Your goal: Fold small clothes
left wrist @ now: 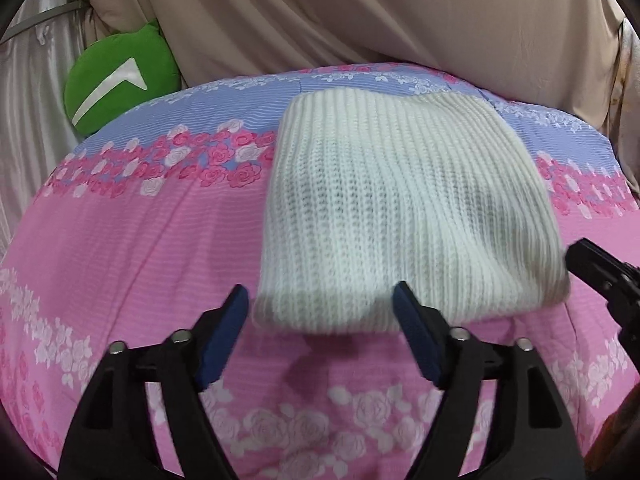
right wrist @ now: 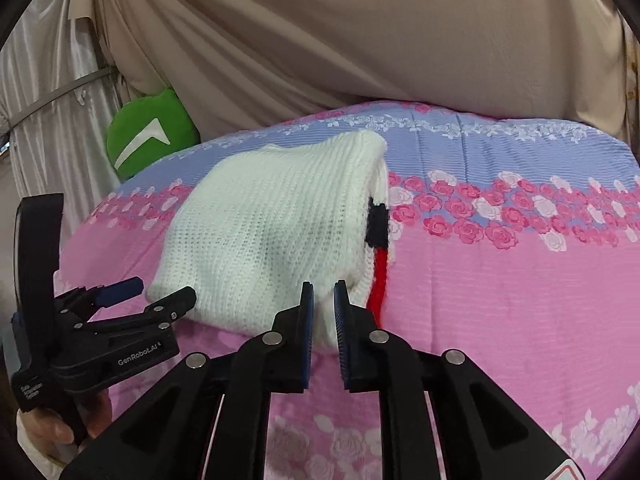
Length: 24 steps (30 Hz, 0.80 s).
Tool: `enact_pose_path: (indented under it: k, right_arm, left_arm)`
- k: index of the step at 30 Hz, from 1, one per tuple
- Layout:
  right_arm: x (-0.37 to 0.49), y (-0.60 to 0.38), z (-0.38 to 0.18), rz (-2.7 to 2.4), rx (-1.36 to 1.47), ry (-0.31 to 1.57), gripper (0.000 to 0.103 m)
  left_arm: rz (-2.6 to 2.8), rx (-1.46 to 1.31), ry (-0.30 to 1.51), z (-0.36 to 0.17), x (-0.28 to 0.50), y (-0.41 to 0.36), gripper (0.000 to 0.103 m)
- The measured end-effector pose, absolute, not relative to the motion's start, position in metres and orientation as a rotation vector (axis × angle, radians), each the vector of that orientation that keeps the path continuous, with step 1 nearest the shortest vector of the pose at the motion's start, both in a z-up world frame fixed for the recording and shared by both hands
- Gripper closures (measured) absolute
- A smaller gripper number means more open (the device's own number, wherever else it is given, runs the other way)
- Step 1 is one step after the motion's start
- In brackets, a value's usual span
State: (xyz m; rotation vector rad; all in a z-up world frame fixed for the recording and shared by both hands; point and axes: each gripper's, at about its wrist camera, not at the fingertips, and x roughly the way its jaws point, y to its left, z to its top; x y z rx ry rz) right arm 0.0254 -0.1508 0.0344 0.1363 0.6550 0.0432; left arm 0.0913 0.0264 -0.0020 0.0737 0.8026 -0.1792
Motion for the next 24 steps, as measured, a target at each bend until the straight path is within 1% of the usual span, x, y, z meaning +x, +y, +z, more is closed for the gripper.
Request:
enact_pose_path:
  k: [1,2,3,4,5,7,9,10,11,13,17,24]
  right_arm:
    - [0.018,-0.148,0.032,0.03,0.123,0.657,0.087]
    - [0.009,-0.146,0.026,0.004,0.101,0.661,0.077]
    - [0.002,-0.144,0.019,-0.02,0.085,0.664,0.063]
    - [-0.004,-0.143,0.01,-0.045,0.074,0.67,0.055]
    - [-0.01,-0.143,0.002,-0.063,0.071,0.678,0.046]
    - [-0.017,-0.144,-0.011,-0.089,0.076,0.711,0.041]
    - [-0.019,-0.146,-0.018,-0.132,0.096,0.765,0.028]
    - [-0.022,-0.149,-0.018,-0.147,0.108,0.761,0.025]
    - [-0.025,-0.149,-0.019,-0.156,0.113,0.757,0.021]
    - [-0.025,-0.148,-0.02,-0.18,0.102,0.76,0.018]
    - [-0.023,-0.143,-0.024,-0.232,0.064,0.783,0.018]
    - [-0.029,-0.134,-0.021,-0.236,0.059,0.748,0.017]
  left_arm:
    - [-0.179,0.072,0.801,-0.003,0.086,0.028,0.02]
    - [-0.181,0.071,0.803,-0.006,0.081,0.028,0.016]
    - [-0.182,0.073,0.811,-0.011,0.076,0.028,0.014]
    - [-0.182,0.073,0.818,-0.017,0.072,0.028,0.011]
    - [-0.179,0.075,0.823,-0.022,0.069,0.028,0.011]
    - [-0.157,0.082,0.844,-0.034,0.063,0.027,0.011]
    - [-0.148,0.07,0.87,-0.045,0.059,0.028,0.011]
    - [-0.142,0.061,0.862,-0.044,0.056,0.029,0.011]
    - [-0.132,0.057,0.845,-0.042,0.053,0.03,0.007]
    - [-0.112,0.048,0.805,-0.038,0.048,0.032,0.005]
    - [-0.09,0.071,0.765,-0.034,0.041,0.028,0.005]
    - [-0.089,0.117,0.698,-0.029,0.031,0.019,0.005]
